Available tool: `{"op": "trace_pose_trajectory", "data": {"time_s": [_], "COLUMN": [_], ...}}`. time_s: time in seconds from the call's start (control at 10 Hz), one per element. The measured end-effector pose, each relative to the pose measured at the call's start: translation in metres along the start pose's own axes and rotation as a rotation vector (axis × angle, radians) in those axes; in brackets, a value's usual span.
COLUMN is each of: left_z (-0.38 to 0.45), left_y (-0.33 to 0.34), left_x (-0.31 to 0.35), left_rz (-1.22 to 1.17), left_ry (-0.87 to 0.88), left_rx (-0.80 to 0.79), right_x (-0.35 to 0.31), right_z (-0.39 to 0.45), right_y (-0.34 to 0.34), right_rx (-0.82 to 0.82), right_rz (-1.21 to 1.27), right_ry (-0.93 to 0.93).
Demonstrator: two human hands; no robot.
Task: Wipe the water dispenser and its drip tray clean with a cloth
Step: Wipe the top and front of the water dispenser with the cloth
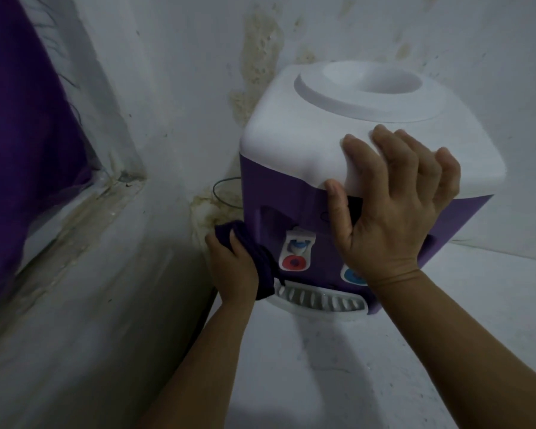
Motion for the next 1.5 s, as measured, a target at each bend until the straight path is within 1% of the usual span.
{"op": "trace_pose_trajectory", "data": {"time_s": [0.1, 0.2, 0.3, 0.4, 0.5, 0.6, 0.7, 0.8, 0.9, 1.0, 1.1, 1.2, 1.3, 1.4, 1.5], "left_z": [0.002, -0.005, -0.015, -0.023, -0.033, -0.042, -0.039, -0.039, -0.044, -0.049, -0.052, -0.059, -0.074, -0.091, -0.102], "left_y": [0.0, 0.004, 0.008, 0.005, 0.004, 0.005, 0.007, 0.007, 0.013, 0.018, 0.019, 0.015, 0.013, 0.011, 0.013], "left_x": [0.025, 0.017, -0.012, -0.017, 0.002, 0.005, -0.023, -0.034, -0.016, -0.007, -0.024, -0.03, -0.017, -0.014, -0.014], "left_rz": [-0.031, -0.035, 0.046, 0.072, 0.005, -0.024, 0.007, -0.01, -0.127, -0.184, -0.178, -0.218, -0.312, -0.411, -0.454], "left_ry": [0.078, 0.036, -0.082, -0.141, -0.065, -0.027, -0.158, -0.261, -0.283, -0.315, -0.428, -0.481, -0.472, -0.5, -0.548], "left_rx": [0.108, 0.107, 0.014, -0.013, 0.041, 0.029, -0.025, -0.053, 0.018, 0.054, -0.007, -0.075, -0.111, -0.145, -0.206], "right_x": [0.0, 0.0, -0.001, 0.0, 0.0, 0.0, 0.0, 0.0, 0.0, 0.001, 0.0, -0.001, 0.001, 0.005, 0.011], "right_z": [0.0, 0.0, 0.0, 0.001, 0.0, 0.0, 0.001, 0.0, 0.0, 0.0, 0.0, 0.001, 0.001, -0.002, -0.019], "right_y": [0.0, -0.001, 0.0, -0.001, 0.0, 0.0, 0.0, -0.001, 0.0, 0.001, -0.001, -0.001, -0.007, -0.018, -0.027], "right_rx": [0.005, 0.001, -0.005, -0.009, -0.007, -0.011, -0.011, -0.007, -0.002, -0.001, 0.0, -0.024, -0.104, -0.175, -0.197], "right_rz": [0.0, -0.003, -0.001, 0.003, -0.001, -0.005, -0.003, -0.001, -0.001, 0.003, 0.003, 0.021, 0.088, 0.212, 0.217], "right_ry": [-0.001, 0.002, 0.001, 0.004, 0.001, 0.002, 0.004, 0.0, -0.005, -0.005, -0.003, 0.004, -0.01, -0.064, -0.094]}}
Point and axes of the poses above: each hand's wrist, its own z-axis towards the middle knuckle, its own y-axis out of the palm, x = y × z, the point moved 4 cm from there along z, towards the middle knuckle, and after that the axes turned 12 degrees about y, right-handed, at the moved point
